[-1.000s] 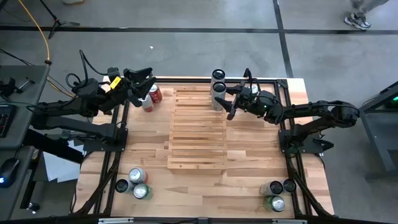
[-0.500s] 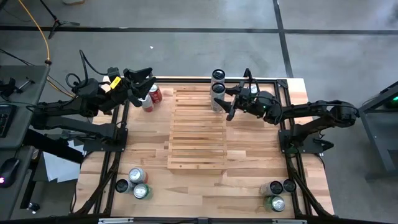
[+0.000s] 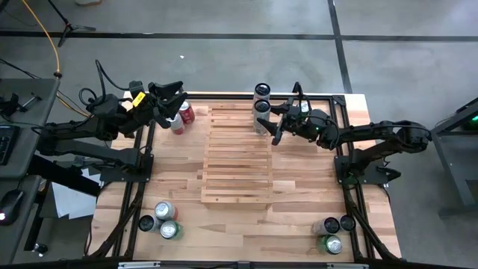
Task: Place canned beverage on shelf
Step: Put the white pink soda can on the shelf
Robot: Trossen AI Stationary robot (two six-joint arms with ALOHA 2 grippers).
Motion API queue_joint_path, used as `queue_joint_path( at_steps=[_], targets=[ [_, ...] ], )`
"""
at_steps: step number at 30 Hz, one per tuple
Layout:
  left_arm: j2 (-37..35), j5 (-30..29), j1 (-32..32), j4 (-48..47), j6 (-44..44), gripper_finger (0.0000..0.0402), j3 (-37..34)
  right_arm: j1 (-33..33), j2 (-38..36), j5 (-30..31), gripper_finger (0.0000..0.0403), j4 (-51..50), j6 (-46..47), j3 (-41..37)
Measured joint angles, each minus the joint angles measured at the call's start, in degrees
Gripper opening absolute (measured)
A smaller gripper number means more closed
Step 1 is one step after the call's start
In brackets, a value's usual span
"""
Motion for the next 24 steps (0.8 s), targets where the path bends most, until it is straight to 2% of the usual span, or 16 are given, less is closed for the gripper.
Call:
queue_joint_path(
  at_steps=[5, 15, 24],
  targets=[
    [0.00, 0.00, 0.00, -0.01, 0.19, 0.0335, 0.00, 0.00, 0.00, 0.01, 0.0260, -0.12, -2.23, 0.00],
    [0.00, 0.00, 0.00, -0.02, 0.67, 0.0335, 0.00, -0.02, 0.09, 0.55, 0.0334, -0.93, -2.38, -0.02],
    [0.01, 0.00, 0.00, -0.01, 0.68, 0.0335, 0.00, -0.01, -0.56, 0.60, 0.0344, -0.55, -2.33, -0.11]
  ],
)
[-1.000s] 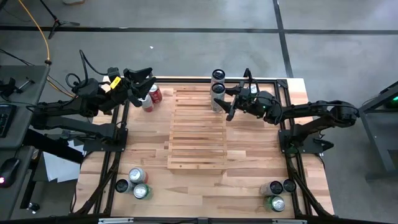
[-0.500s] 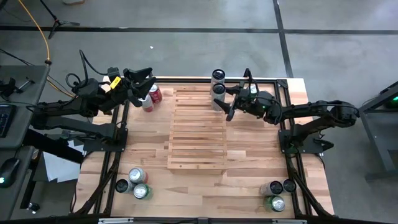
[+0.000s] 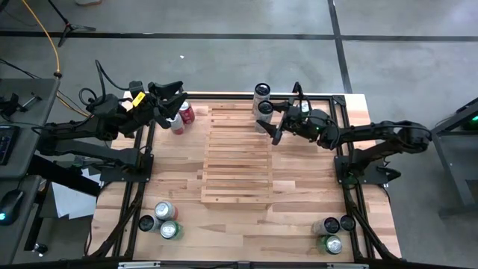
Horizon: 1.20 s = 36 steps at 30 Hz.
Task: Place canned beverage on shelf
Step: Put the white pink soda can on the shelf
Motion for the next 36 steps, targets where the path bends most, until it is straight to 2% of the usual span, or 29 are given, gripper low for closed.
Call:
queue_joint_path(
  at_steps=[11, 24, 28, 34, 36],
  targets=[
    [-0.01, 1.40, -0.02, 0.01, -0.02, 0.0335, 0.00, -0.01, -5.72, -0.01, 0.0344, -4.75, 0.37, -0.02],
    [-0.01, 1.53, -0.02, 0.03, 0.01, 0.0335, 0.00, 0.01, -19.62, -0.05, 0.0344, -24.69, 1.19, -0.02],
    [-0.01, 1.53, -0.01, 0.01, 0.01, 0.0335, 0.00, 0.01, -25.10, -0.07, 0.0344, -28.83, 8.73, -0.02],
    [-0.01, 1.53, 0.00, 0.01, 0.01, 0.0335, 0.00, 0.05, -30.41, -0.14, 0.0344, -29.07, 33.25, -0.02],
    [-0.01, 1.53, -0.02, 0.03, 0.02, 0.0335, 0.00, 0.05, -30.89, -0.84, 0.0344, -28.87, 38.30, -0.02]
  ],
)
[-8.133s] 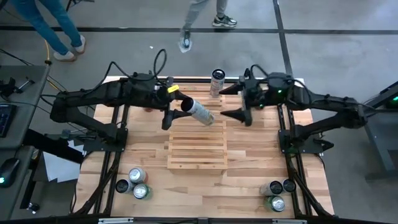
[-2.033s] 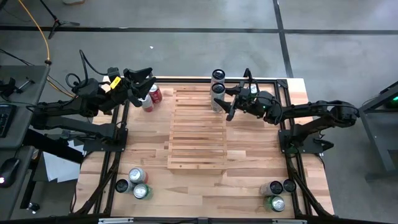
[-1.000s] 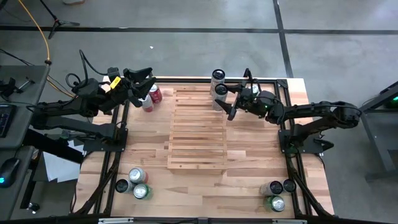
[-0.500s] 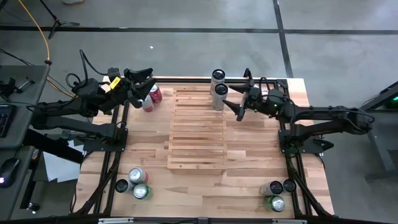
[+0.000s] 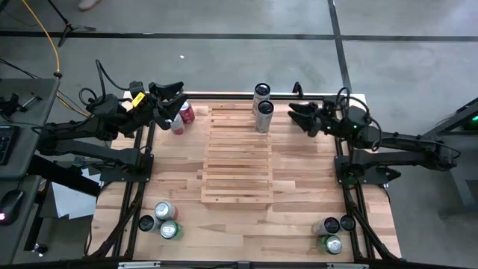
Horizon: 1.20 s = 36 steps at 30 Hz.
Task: Place canned beverage on shelf
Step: Put the white pink soda can on the shelf
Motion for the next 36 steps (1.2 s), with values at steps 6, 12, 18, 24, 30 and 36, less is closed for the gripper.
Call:
queue_joint_path(
  at_steps=[6, 12, 18, 24, 30, 36],
  targets=[
    [0.00, 0.00, 0.02, -0.02, 1.40, 0.0335, 0.00, 2.20, 1.23, -0.18, 0.0344, -1.59, 5.05, 2.34],
    [0.00, 0.00, 0.02, -0.02, 2.04, 0.0335, 0.00, 11.27, 9.30, 10.60, 0.0344, -29.54, -3.22, 19.65],
    [0.00, -0.02, 0.01, -0.02, 2.14, 0.0335, 0.00, 18.87, 21.41, 31.82, 0.0344, -60.07, 2.93, 37.59],
    [0.00, -0.04, 0.00, -0.02, 6.01, 0.0335, 0.00, 23.60, 30.86, 45.19, 0.0344, -62.36, 10.39, 43.35],
    [0.00, -0.04, 0.02, -0.02, 6.48, 0.0335, 0.00, 24.81, 38.05, 49.65, 0.0344, -62.59, 14.90, 45.58],
    [0.00, -0.04, 0.00, -0.02, 6.52, 0.0335, 0.00, 24.87, 42.73, 54.10, 0.0344, -62.51, 14.77, 47.89]
  ],
)
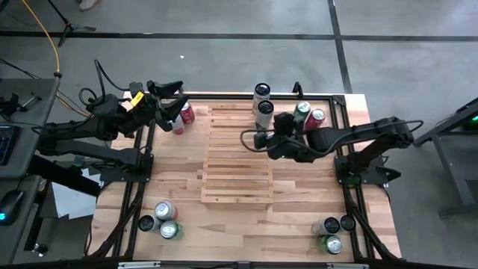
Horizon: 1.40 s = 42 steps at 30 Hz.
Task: Place canned beverage on shelf
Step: Put the white pink soda can on the shelf
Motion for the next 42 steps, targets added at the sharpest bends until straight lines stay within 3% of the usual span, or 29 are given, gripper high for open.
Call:
queue_joint_path(
  at_steps=[7, 22, 25, 28, 30, 32, 36, 42],
  targets=[
    [0.00, 0.00, 0.00, 0.00, 0.00, 0.0335, 0.00, -0.41, 2.92, 5.59, 0.0344, -0.02, -0.12, 1.09],
    [0.00, 0.00, 0.02, 0.00, -0.02, 0.0335, 0.00, -3.84, 3.47, 4.62, 0.0337, -0.05, -0.31, 1.09],
    [0.00, 0.00, 0.00, -0.01, -0.02, 0.0335, 0.00, -3.70, 3.47, 4.54, 0.0310, 0.25, -2.61, 1.09],
    [0.00, 0.00, 0.02, 0.00, -0.02, 0.0335, 0.00, -3.67, 3.02, 3.90, 0.0257, 0.32, -5.30, 1.09],
    [0.00, 0.00, 0.02, -0.01, -0.02, 0.0335, 0.00, -3.67, 2.05, 2.38, 0.0217, 0.16, -8.73, 1.09],
    [0.00, 0.00, 0.00, -0.02, 0.00, 0.0335, 0.00, -3.67, 0.64, 0.88, 0.0205, 0.02, -14.62, 1.09],
    [0.00, 0.00, 0.01, -0.01, 0.00, 0.0335, 0.00, -4.45, -3.77, -7.65, 0.0205, 0.35, -29.93, 1.09],
    [0.00, 0.00, 0.00, -0.04, -0.02, 0.0335, 0.00, -9.72, -10.48, -36.99, 0.0205, 4.52, -46.34, 1.07]
  ],
)
